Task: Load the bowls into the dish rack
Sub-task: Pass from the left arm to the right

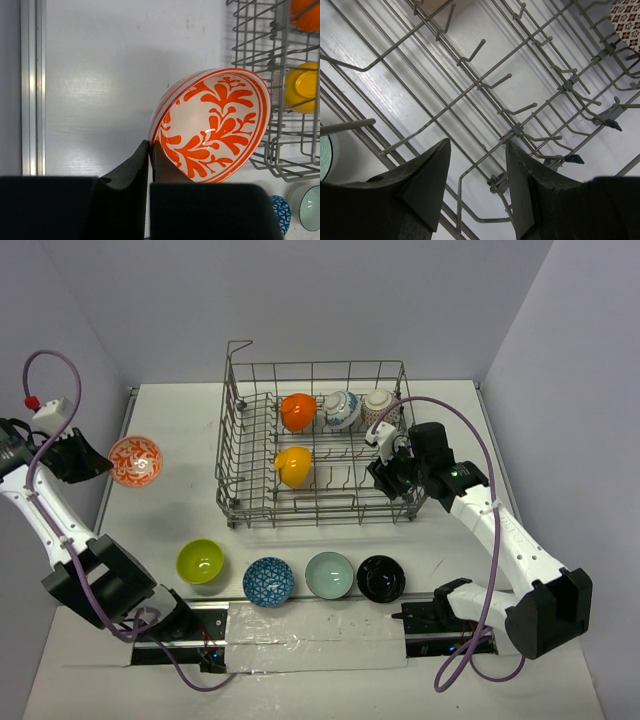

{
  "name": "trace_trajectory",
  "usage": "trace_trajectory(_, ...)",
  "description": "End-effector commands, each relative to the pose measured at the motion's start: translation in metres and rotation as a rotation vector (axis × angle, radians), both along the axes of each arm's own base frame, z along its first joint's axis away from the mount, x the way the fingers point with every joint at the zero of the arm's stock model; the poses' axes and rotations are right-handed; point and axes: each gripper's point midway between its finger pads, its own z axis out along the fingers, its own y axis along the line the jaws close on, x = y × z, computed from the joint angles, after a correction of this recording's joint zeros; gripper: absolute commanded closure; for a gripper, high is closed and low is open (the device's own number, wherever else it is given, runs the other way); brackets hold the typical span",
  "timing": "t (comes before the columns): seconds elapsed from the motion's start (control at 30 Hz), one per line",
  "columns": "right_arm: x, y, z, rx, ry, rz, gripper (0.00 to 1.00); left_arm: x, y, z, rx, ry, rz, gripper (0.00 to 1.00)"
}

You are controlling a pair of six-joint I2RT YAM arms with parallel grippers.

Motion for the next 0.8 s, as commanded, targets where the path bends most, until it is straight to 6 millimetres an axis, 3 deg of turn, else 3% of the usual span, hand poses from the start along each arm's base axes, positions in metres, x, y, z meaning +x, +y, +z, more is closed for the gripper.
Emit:
trace_trajectory(0.0,0.002,-0.001,0.008,0.008,-0.038,0.003,0.44,0.012,-0.024,0.050,-0.012,-0.131,-0.071,1.00)
trace_trajectory(0.3,0.002,-0.003,0.009,0.003,-0.046,-0.001,0.44,0.041,-0.064,0.094,0.022,-0.204,-0.154,1.00)
trace_trajectory(0.6,0.002,-0.004,0.008,0.000,-0.045,-0.001,0.44,0.073,-0.111,0.125,0.012,-0.229,-0.244,1.00)
trace_trajectory(0.77,0.001,-0.003,0.008,-0.001,-0.039,0.006,0.44,0.088,-0.139,0.126,0.008,-0.212,-0.298,1.00)
